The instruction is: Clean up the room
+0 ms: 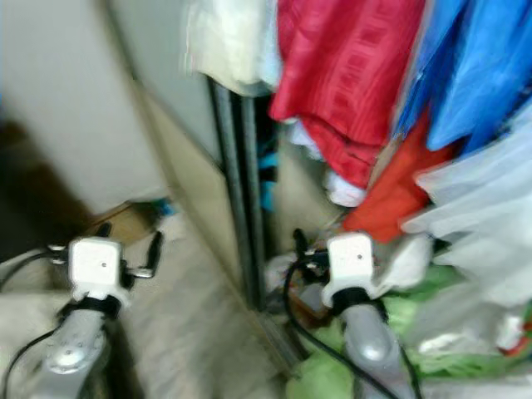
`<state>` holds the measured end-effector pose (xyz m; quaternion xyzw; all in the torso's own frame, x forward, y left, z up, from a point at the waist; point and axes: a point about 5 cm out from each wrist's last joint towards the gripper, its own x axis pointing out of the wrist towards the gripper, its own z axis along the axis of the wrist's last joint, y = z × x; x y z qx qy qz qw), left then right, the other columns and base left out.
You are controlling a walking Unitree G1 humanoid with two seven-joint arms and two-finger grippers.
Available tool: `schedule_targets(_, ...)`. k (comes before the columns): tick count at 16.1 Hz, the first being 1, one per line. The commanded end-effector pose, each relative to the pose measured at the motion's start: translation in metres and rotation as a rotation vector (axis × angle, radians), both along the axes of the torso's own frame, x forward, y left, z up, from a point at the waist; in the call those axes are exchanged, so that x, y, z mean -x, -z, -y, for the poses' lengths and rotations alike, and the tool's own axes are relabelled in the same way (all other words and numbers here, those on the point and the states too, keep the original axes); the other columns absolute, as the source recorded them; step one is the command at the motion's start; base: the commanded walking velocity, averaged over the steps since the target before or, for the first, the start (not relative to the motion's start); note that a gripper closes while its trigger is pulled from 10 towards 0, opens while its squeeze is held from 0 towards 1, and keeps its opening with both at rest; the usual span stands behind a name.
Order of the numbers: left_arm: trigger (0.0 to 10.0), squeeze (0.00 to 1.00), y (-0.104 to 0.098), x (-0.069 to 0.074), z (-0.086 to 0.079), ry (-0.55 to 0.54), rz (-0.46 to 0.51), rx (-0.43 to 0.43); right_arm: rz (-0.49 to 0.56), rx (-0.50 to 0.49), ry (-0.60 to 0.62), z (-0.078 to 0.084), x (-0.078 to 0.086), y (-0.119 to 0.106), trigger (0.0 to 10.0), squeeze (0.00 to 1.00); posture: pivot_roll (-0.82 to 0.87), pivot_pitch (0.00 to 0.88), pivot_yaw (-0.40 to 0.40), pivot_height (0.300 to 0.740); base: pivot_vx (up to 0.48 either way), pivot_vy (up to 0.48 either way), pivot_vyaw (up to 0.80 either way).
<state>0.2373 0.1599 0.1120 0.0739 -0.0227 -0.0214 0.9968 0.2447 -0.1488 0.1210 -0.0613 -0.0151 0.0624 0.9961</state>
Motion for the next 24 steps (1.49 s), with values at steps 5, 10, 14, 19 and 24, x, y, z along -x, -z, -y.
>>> schedule_targets(5,10.0,0.00,-0.003,-0.002,-0.004,-0.045,0.029,-0.022,0.007,-0.025,-0.038,-0.003,-0.010,0.000,10.0,0.00,0.00,0.018,-0.027,0.740,0.000,0.000,0.00)
schedule_targets(10,10.0,0.00,-0.001,0.008,-0.013,-0.149,0.050,-0.028,0.023,0.013,-0.171,-0.017,-0.035,-0.004,10.0,0.00,0.07,0.000,-0.126,0.740,0.000,0.000,0.00)
schedule_targets(14,10.0,0.00,-0.001,0.002,-0.008,-0.138,0.062,-0.034,0.021,0.018,-0.163,-0.015,-0.036,0.000,10.0,0.00,0.05,0.000,-0.108,0.740,0.000,0.000,0.00)
schedule_targets(19,10.0,0.00,-0.003,-0.005,-0.003,-0.093,0.069,-0.047,0.046,0.007,-0.105,-0.011,-0.032,-0.002,10.0,0.00,0.02,0.009,-0.059,0.740,0.000,0.000,0.32)
schedule_targets(24,10.0,0.00,0.005,-0.010,-0.002,-0.081,0.046,-0.046,0.036,-0.015,-0.050,-0.010,-0.033,0.005,10.0,0.00,0.01,0.008,-0.025,0.740,0.000,0.000,0.80)
